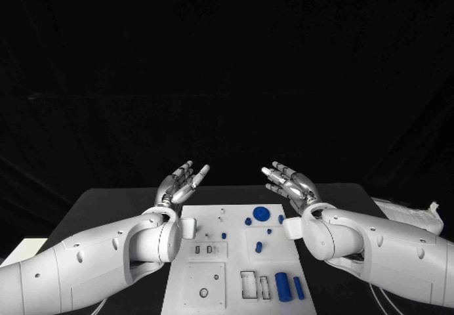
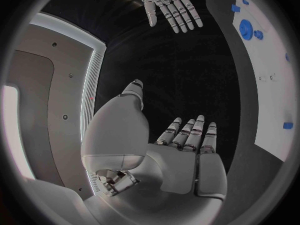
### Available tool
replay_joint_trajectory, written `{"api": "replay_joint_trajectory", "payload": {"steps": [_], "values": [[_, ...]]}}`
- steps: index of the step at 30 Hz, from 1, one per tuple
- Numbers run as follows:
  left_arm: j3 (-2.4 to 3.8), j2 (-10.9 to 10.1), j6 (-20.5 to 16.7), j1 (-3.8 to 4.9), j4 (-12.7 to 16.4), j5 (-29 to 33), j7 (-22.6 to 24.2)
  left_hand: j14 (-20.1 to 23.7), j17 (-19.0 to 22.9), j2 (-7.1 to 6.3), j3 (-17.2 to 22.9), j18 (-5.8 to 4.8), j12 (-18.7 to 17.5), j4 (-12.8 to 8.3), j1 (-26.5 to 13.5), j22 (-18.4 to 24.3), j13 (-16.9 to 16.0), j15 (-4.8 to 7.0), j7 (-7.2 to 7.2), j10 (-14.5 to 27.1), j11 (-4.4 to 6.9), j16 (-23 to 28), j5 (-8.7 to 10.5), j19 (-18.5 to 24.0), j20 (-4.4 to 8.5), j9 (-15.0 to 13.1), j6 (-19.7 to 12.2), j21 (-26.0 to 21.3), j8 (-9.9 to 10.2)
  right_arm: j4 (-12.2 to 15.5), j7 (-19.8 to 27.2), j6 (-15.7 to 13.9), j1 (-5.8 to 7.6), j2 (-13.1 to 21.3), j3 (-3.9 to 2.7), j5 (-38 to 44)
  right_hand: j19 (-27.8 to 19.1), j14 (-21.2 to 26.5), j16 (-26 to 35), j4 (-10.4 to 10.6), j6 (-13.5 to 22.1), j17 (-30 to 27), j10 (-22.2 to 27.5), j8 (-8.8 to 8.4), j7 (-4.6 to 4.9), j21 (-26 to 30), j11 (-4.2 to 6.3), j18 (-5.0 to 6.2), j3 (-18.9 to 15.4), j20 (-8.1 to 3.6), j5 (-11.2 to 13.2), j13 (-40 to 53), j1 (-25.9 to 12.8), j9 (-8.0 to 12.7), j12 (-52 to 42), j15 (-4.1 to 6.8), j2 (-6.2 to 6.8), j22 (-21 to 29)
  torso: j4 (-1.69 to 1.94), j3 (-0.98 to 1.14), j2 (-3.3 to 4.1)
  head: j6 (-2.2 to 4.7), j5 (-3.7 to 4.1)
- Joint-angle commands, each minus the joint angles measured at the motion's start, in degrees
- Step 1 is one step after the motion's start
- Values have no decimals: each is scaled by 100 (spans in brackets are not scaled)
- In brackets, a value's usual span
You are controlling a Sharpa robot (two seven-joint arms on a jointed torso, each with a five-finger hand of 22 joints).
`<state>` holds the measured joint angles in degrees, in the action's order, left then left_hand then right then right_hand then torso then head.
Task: Assemble the parts on the task board
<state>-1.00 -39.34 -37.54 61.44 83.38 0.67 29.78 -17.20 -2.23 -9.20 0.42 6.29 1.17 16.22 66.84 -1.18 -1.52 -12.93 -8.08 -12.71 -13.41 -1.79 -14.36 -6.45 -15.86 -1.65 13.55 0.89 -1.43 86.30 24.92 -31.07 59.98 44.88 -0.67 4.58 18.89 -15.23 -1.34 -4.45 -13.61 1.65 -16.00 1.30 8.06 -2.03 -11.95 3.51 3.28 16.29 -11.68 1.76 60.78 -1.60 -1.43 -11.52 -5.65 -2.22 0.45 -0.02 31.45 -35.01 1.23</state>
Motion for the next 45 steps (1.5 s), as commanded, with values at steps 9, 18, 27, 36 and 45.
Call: {"api": "replay_joint_trajectory", "payload": {"steps": [9, 18, 27, 36, 45], "values": [[4, -196, 496, 11, 55, 164, 194, -1902, -241, 325, 348, 28, 180, 57, 613, -231, -97, -134, -850, -1053, -233, -468, -5, -1089, -101, -92, 882, 449, -165, -294, 85, 960, 42, 79, -27, 1452, 2502, -3553, -579, -643, -2604, 228, -3345, 399, 660, -712, -43, 658, 203, 24, -113, 214, 1088, -224, -508, 82, -103, -289, 3, 25, 20, -48, 24], [5, -511, 599, 32, 289, 152, 198, -4289, -556, 664, 651, 432, 836, -452, 1237, -766, -316, 522, -563, -4182, 274, -1209, 28, -4365, 172, -335, 3734, 1796, -777, -469, 101, 650, 113, 129, -58, 2944, 3318, -4597, -527, -920, -3884, 199, -4175, 330, 526, -917, 163, 718, 541, -186, -85, 179, 1161, -217, -370, 357, -52, -220, 29, 8, 103, -41, 72], [20, -1052, 584, 61, 1054, 251, 128, -5088, -899, 469, 773, 420, 775, -819, 1490, -894, -288, 797, -401, -4802, 489, -1347, 299, -5086, 469, -231, 4152, 2157, -678, -510, -251, 569, 397, 212, -105, 4177, 4524, -5791, -791, -1197, -4285, 315, -4962, 293, 380, -1447, 421, 710, 906, -698, -81, 196, 1190, -230, -392, 782, 100, -365, 128, -9, 436, 65, 232], [56, -1328, 1006, 133, 1671, 479, 84, -5271, -1077, 399, 748, 410, 665, -891, 1458, -963, -263, 845, -375, -4945, 522, -1360, 386, -5193, 527, -212, 4235, 2291, -580, -456, -1389, 1097, 739, 328, -152, 6119, 5791, -7159, -1666, -1182, -4720, 848, -5798, 338, 68, -2366, 793, 692, 877, -1180, -67, 277, 1188, -260, -486, 1273, 486, -782, 349, -45, 771, 59, 428], [74, -1521, 1127, 259, 2025, 611, 55, -5251, -1150, 420, 705, 404, 564, -891, 1392, -986, -243, 830, -388, -4913, 503, -1303, 376, -5192, 524, -207, 4227, 2331, -507, -169, -2484, 1880, 911, 383, -186, 8175, 6544, -7180, -4559, -1133, -4893, 2980, -5514, 243, 17, -4041, 823, 534, 1006, -1331, -46, 256, 829, -250, -205, 1312, 693, -2234, 436, -75, 1013, 111, 557]]}}
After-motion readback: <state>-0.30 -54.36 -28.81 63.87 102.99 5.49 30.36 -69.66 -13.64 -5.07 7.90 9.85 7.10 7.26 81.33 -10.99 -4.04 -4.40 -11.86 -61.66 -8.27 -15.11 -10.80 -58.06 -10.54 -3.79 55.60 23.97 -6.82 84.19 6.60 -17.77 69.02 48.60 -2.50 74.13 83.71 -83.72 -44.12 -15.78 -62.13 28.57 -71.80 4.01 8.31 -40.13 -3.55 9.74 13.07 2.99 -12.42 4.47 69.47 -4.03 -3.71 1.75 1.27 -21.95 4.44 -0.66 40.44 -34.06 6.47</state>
